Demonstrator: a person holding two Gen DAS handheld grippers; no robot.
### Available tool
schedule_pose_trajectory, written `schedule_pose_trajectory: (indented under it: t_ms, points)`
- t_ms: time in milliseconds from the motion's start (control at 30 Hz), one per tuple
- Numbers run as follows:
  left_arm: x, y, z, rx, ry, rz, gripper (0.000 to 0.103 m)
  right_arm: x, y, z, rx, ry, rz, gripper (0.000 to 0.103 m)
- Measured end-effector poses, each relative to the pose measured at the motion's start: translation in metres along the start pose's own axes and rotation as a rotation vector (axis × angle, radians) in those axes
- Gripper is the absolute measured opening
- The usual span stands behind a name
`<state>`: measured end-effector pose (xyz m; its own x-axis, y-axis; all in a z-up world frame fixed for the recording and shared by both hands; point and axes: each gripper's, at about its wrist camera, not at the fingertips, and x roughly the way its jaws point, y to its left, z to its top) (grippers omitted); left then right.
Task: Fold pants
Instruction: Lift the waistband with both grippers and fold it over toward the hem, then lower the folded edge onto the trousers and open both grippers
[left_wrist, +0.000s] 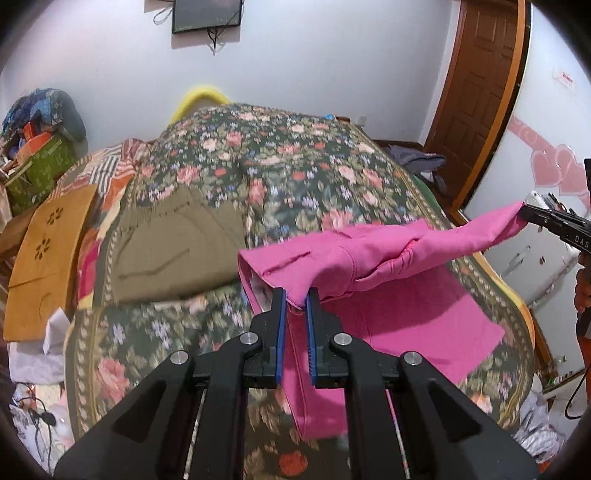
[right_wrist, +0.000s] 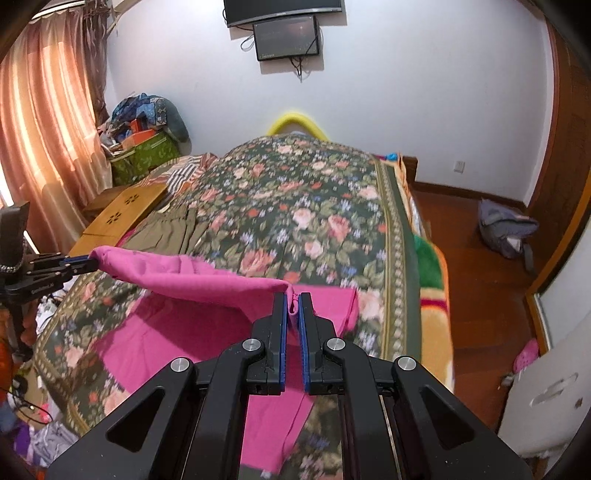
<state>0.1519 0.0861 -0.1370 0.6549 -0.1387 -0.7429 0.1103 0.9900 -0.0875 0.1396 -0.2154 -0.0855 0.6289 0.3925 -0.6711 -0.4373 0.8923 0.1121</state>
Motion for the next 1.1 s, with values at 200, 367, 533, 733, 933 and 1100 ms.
schedule_pose_trajectory:
  t_ms: [200,367,533,733,933,1100]
  points:
    - [0.000,-0.013,-0.033,0.054,0.037,0.021,0.009,-0.004,0.001,-0.029,0.029,0.026,0.004,0.005]
    - [0.003,-0.020,-0.056,0.066,0.059,0.024,0.009,-0.002,0.004,-0.054,0.047,0.066,0.007,0.005]
    - [0.004,-0.017,-0.072,0.033,0.068,0.014,0.007,0.003,0.007,-0.078,0.061,0.111,0.012,0.005]
    - [0.007,-0.006,-0.083,-0.016,0.079,0.018,0.002,0.008,0.005,-0.100,0.082,0.154,0.009,0.005]
    - [0.008,0.005,-0.088,-0.061,0.083,0.034,0.001,0.012,0.006,-0.114,0.095,0.185,0.011,0.005]
    - [-0.001,0.005,-0.085,-0.046,0.074,0.081,0.001,0.022,0.006,-0.123,0.092,0.229,0.006,0.005]
